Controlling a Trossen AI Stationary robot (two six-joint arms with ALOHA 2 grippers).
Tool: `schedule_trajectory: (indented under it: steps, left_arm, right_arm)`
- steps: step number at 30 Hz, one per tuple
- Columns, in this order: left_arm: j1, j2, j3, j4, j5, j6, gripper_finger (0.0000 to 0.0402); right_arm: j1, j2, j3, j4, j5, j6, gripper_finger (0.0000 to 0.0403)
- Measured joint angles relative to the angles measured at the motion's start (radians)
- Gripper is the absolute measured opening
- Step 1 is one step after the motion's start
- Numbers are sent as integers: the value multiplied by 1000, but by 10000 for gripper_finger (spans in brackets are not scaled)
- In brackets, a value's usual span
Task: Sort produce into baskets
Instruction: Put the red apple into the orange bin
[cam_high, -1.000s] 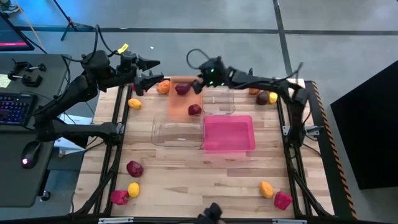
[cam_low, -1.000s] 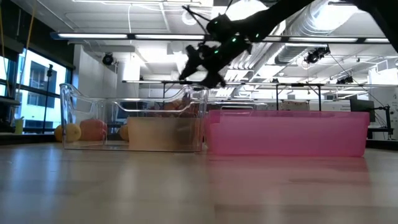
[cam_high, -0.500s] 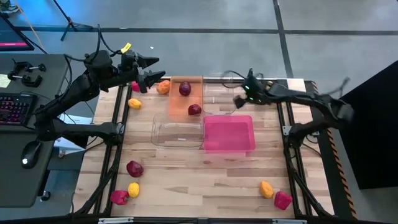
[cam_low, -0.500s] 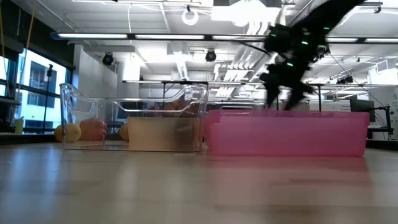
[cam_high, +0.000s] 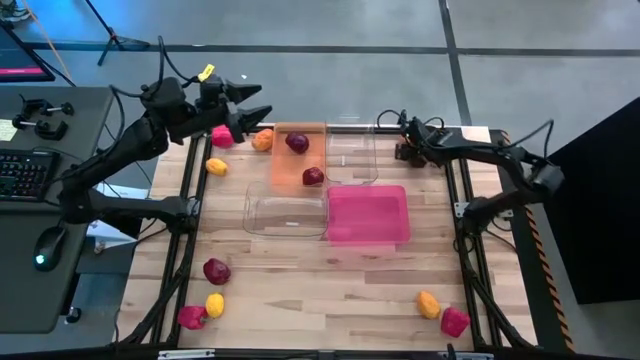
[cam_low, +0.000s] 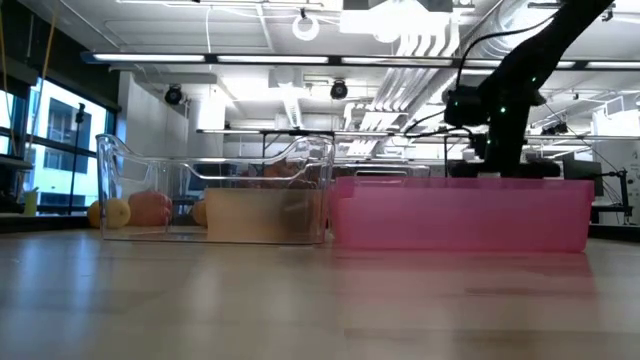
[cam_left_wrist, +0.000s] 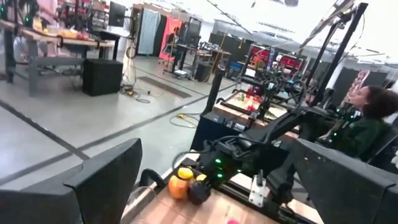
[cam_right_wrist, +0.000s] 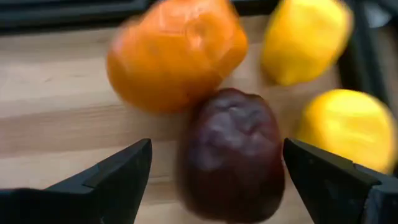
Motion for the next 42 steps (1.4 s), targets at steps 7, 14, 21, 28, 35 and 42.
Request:
schedule_trajectory:
  steps: [7,14,21,28,35,42]
  left_arm:
    - [0,14,0,2,0,-30,399]
    - [0,14,0,2,0,-31,399]
    - [0,14,0,1,0,-31,399]
    - [-1,14,0,1,0,-32,399]
    - [-1,14,0,1,0,-32,399]
    - [-1,23,0,2,-1,-34,399]
  right_arm:
    - [0,95,-2,-25,22,20,351]
    - [1,123,-2,0,5,-35,350]
    - [8,122,-2,-10,27,-182,278]
    - [75,5,-2,-116,25,-225,222]
    - [221,-274,-2,-149,-5,-154,222]
    - [367,-390,-2,115,-104,-65,222]
